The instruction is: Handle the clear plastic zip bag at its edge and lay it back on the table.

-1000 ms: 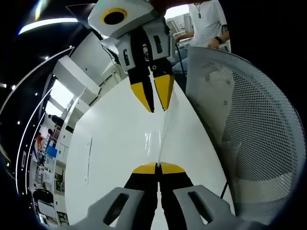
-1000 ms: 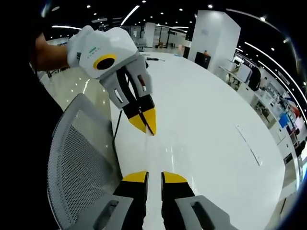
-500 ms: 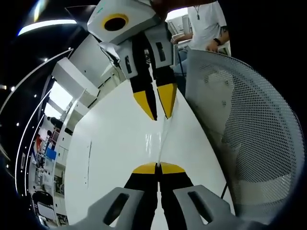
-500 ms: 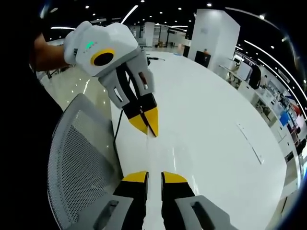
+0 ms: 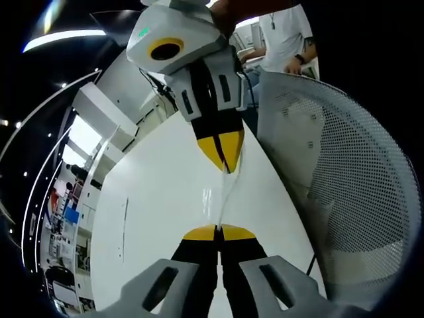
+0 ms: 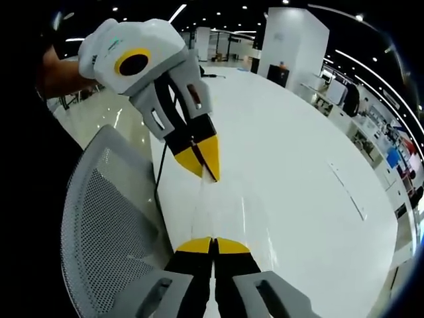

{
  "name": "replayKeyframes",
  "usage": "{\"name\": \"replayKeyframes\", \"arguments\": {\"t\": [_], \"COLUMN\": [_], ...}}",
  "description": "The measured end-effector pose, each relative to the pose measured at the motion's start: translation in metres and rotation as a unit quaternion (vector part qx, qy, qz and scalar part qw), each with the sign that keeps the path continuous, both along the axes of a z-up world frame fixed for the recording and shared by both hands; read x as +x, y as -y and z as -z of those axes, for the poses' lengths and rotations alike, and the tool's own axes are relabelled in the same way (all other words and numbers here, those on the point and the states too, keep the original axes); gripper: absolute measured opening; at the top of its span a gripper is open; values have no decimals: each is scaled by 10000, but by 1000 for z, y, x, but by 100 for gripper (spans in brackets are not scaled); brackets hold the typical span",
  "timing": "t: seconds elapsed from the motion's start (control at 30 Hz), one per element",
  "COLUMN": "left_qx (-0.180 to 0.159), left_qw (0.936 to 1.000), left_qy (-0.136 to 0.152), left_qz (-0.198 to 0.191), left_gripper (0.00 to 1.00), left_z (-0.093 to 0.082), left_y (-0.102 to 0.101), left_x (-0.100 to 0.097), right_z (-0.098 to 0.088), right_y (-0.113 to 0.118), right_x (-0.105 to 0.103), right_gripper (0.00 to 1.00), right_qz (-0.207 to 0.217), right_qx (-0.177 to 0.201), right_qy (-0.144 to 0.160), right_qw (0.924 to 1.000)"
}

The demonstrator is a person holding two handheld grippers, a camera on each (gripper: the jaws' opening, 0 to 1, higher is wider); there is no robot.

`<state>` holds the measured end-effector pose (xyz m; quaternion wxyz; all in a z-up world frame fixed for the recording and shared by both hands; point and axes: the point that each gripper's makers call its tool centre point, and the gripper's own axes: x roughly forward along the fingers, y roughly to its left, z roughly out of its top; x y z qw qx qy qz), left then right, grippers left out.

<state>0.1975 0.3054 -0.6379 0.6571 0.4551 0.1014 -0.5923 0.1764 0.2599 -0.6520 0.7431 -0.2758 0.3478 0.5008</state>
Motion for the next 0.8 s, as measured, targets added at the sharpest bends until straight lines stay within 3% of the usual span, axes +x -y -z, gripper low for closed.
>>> {"name": "replayKeyframes", "arguments": {"t": [0.17,0.4,0.8], "left_qx": [56,-152,-124], "left_qw": [9998,9995,9988], "left_qy": [-189,-245,-128], "left_qz": [30,88,458], "left_gripper": [0,4,6], "left_z": [4,-8,-17], "left_y": [-2,3,19], "left_x": [-3,-6,-20], "right_z": [3,5,6], "right_y": [0,0,1], "right_x": [2,2,2], "right_gripper": [0,0,0], "right_qz": [18,34,156], "right_qx": [-55,-66,-71], "right_qy": [-10,-43,-139], "right_qw": [10000,10000,9998]}}
